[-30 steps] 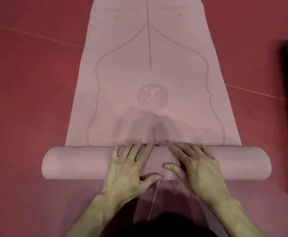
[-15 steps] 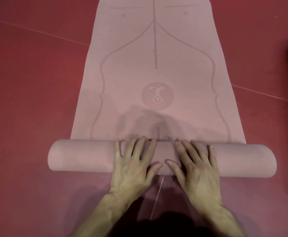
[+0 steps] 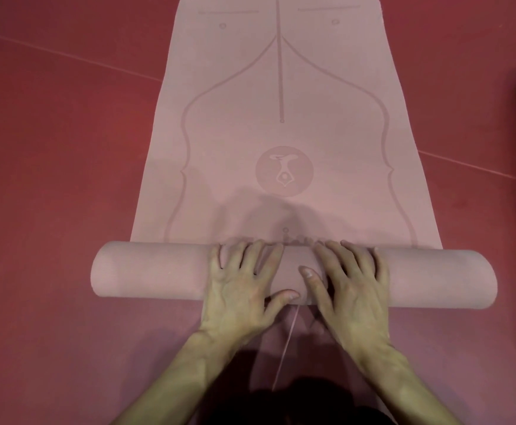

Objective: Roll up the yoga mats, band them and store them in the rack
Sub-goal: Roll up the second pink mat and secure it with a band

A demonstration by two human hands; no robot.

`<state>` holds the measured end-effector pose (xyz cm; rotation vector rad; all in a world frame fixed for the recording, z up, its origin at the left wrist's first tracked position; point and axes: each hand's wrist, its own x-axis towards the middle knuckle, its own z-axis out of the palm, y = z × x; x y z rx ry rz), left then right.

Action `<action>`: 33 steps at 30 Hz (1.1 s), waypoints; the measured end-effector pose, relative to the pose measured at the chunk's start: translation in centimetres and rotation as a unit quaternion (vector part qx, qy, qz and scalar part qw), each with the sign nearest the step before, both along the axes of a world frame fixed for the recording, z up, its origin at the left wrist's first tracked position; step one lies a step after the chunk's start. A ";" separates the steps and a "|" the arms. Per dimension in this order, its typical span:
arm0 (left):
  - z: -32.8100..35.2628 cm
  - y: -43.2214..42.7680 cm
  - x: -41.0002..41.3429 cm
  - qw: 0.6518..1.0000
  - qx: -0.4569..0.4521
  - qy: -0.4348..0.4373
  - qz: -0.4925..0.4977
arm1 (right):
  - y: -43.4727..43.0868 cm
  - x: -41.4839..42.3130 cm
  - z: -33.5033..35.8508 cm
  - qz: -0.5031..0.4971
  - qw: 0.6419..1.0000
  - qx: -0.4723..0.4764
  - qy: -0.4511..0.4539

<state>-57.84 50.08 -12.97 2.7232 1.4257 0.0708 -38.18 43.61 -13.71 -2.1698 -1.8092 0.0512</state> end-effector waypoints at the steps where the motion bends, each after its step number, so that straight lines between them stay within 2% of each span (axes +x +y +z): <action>1: 0.1 0.3 0.2 1.000 -0.002 -0.006 0.010 | 0.4 0.2 0.0 -0.001 1.000 -0.003 -0.007; 5: 0.4 1.7 1.3 0.998 -0.005 -0.018 0.052 | 2.2 0.4 0.2 -0.010 1.000 -0.018 -0.011; 14: -0.1 2.2 1.5 0.998 0.010 -0.002 0.054 | 0.7 -0.2 1.2 -0.012 1.000 -0.006 -0.002; 17: 0.3 2.2 1.8 0.998 -0.001 -0.014 0.056 | 2.0 0.4 0.5 -0.014 1.000 -0.005 0.010; 22: 0.7 2.3 2.0 0.999 -0.009 0.037 0.025 | 4.9 1.1 0.5 -0.016 0.999 -0.016 0.027; 33: 0.8 3.0 2.5 0.999 0.003 0.032 0.043 | 6.3 1.6 0.4 0.011 0.999 -0.024 0.032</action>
